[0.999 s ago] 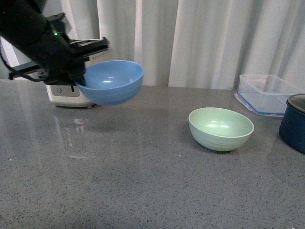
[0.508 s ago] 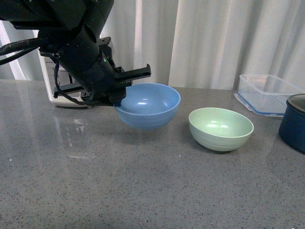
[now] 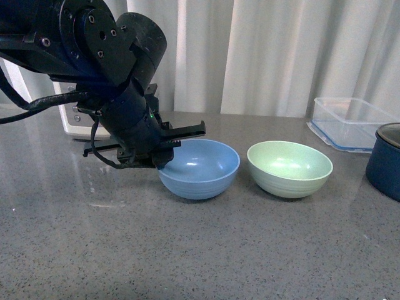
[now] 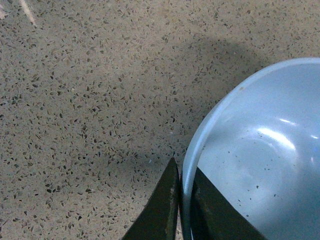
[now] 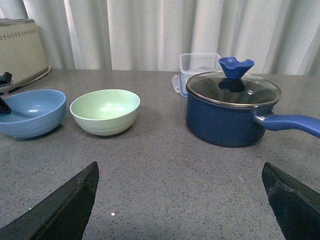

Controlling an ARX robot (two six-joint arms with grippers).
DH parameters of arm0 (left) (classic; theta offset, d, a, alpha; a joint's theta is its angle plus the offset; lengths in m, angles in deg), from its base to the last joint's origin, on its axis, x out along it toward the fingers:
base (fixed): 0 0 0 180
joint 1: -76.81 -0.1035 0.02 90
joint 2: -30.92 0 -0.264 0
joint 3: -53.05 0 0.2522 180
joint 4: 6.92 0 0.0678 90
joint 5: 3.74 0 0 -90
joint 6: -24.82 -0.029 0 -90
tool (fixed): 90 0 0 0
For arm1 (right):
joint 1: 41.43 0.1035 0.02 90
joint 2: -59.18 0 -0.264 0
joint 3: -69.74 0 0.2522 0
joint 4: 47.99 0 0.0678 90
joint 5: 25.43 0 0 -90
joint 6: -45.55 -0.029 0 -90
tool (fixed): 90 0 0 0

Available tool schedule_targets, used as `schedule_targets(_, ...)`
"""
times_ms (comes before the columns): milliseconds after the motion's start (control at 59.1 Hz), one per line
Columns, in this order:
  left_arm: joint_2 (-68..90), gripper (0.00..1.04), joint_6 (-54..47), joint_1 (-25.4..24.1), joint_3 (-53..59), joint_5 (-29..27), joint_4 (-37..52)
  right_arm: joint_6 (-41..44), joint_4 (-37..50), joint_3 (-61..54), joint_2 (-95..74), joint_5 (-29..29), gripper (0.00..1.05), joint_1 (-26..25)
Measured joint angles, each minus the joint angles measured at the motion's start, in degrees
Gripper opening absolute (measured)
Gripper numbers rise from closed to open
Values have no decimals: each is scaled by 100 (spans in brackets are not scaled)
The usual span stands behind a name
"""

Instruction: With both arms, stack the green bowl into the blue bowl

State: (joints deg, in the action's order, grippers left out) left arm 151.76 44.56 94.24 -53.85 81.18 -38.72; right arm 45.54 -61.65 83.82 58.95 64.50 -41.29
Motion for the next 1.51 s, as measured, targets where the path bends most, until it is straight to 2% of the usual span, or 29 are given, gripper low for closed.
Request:
schedule_targets(254,-186,48,-63,-11,164,190,389,0,0,0,0,0,95,0)
schedule_targets(305,-437,57,-184,-22,396,212,793,0,0,0,0,0,95,0)
schedule_targets(356,-802,66,-400,-28,706,-15,1403,0,0,0,0,0,95,0)
schedule_targets(440,-1423,53,-1040,-61,1635,-866,3519,0,0,0,0,0,95,0)
schedule_targets(542,-2199,35,-1598,-240,3005,-870,5480,0,0,0,0,4,95,0)
schedule_targets(643,-2732,17,-1784,-461,4236,-721,6367,0,0,0,0,2,95,0)
schedule_targets(728,-3014,3,-1840,-629,5042,-608,6647,0,0,0,0,0,95,0)
schedule_targets(863,-3665,4,-1893,-841,6157,-380,6992,0,0,0,0,0,95,0)
schedule_targets(1050,-4450,4,-1928,-1051,7104,-155,7189,0,0,0,0,0,95,0)
schedule_targets(1388,-5628,4,-1928,-1320,8179,116,7086,0,0,0,0,0,95,0)
schedule_targets(1456,-5895,4,-1932,-1543,8356,439,6972,0,0,0,0,0,95,0)
schedule_targets(1507,-6124,4,-1930,-1668,8483,472,6863,0,0,0,0,0,95,0)
